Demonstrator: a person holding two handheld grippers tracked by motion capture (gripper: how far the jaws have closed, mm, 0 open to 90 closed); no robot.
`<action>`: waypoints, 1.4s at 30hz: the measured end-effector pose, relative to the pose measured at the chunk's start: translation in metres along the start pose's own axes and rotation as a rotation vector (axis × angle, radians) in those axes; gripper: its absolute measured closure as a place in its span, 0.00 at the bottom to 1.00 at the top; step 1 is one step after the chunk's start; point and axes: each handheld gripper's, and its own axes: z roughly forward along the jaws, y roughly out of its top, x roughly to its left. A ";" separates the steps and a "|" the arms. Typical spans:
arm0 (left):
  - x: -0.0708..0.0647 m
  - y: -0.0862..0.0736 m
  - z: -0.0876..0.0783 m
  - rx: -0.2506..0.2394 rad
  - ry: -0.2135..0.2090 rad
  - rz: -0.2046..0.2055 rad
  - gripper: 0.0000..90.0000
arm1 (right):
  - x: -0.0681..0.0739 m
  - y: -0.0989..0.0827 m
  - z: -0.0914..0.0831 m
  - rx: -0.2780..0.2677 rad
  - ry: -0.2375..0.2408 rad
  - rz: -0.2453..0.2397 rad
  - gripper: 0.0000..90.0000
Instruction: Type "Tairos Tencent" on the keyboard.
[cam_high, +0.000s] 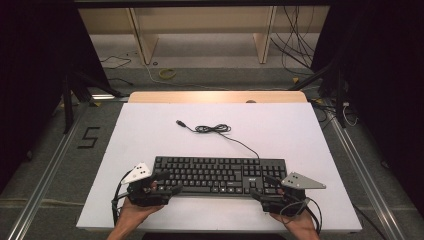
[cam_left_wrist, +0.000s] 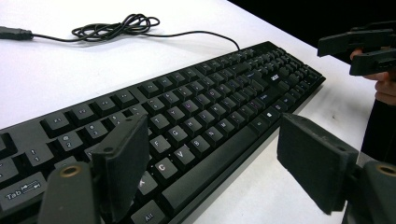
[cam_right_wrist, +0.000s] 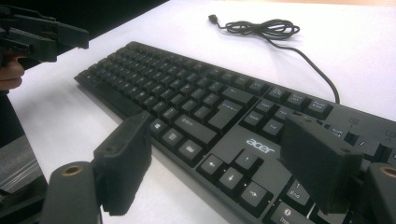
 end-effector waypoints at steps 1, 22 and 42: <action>0.000 0.000 0.000 0.001 0.000 0.003 0.28 | 0.000 0.000 0.000 0.000 0.000 0.000 0.29; 0.008 0.000 -0.004 -0.016 0.051 -0.032 0.28 | 0.014 0.014 0.029 0.035 0.042 -0.040 0.29; 0.018 -0.002 -0.010 0.023 0.168 -0.055 0.35 | 0.032 0.039 0.075 0.079 0.102 -0.077 0.34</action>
